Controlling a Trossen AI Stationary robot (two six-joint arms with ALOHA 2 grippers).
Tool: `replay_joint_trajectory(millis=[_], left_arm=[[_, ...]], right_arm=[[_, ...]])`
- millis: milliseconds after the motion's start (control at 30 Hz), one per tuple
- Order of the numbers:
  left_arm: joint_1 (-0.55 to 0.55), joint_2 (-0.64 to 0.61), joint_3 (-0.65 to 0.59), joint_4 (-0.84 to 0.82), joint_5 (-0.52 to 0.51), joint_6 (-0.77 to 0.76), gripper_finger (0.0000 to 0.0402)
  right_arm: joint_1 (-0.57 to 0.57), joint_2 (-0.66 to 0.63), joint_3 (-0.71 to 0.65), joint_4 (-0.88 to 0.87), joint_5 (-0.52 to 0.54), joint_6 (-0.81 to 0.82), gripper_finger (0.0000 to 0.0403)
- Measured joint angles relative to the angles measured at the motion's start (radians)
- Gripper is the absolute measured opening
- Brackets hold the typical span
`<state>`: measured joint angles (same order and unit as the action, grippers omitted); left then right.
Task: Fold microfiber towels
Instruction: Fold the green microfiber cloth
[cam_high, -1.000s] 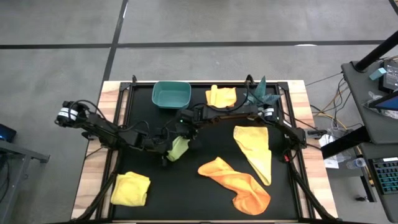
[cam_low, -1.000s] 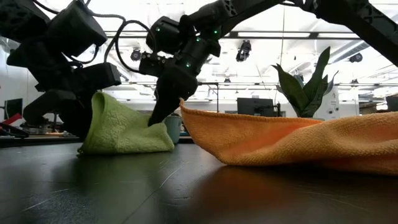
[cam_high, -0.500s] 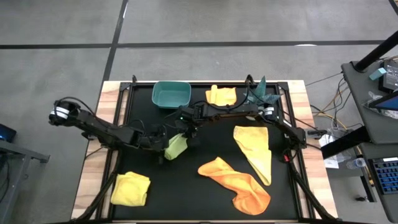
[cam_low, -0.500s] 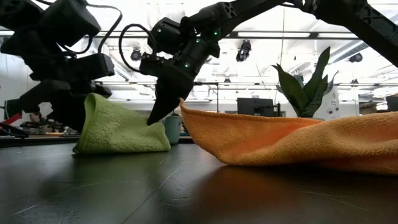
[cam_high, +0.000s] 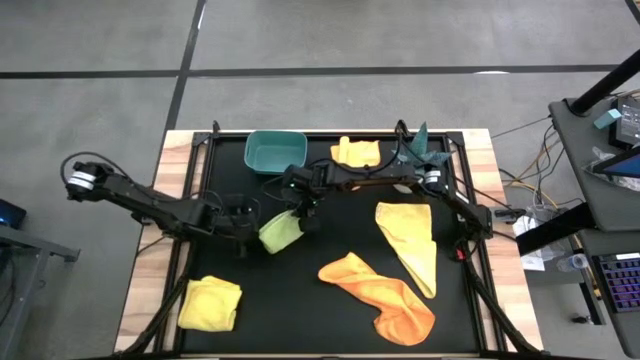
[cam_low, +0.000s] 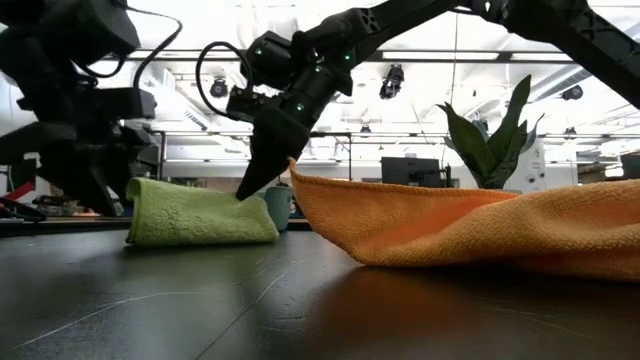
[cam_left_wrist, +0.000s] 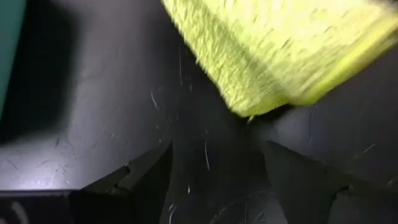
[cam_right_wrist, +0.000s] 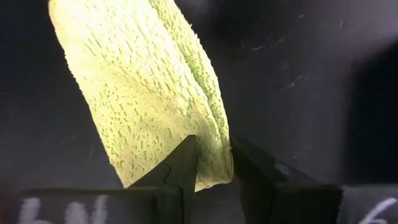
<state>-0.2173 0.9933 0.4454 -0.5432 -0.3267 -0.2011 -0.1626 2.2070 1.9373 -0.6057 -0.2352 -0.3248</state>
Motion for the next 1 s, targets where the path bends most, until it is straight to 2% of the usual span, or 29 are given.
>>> replay_joint_trajectory(millis=[267, 500, 600, 733, 1000], left_arm=[[0.0, -0.084, 0.018, 0.029, -0.005, -0.047, 0.0239], [0.0, -0.086, 0.017, 0.118, 0.005, -0.14, 0.0235], [0.0, -0.061, 0.012, 0.117, 0.017, -0.179, 0.0218], [0.001, -0.017, 0.008, 0.126, 0.085, -0.213, 0.0187], [0.001, 0.074, 0.006, 0.212, 0.094, -0.177, 0.011]], right_arm=[[-0.003, -0.009, 0.0, 0.006, 0.0, -0.016, 0.0091], [-0.002, -0.013, 0.0, 0.005, 0.0, -0.036, 0.0084], [-0.002, -0.013, 0.0, 0.002, 0.0, -0.035, 0.0072], [-0.002, -0.013, 0.0, -0.019, 0.0, -0.043, 0.0056], [-0.002, -0.013, -0.004, -0.04, 0.0, -0.069, 0.0012]])
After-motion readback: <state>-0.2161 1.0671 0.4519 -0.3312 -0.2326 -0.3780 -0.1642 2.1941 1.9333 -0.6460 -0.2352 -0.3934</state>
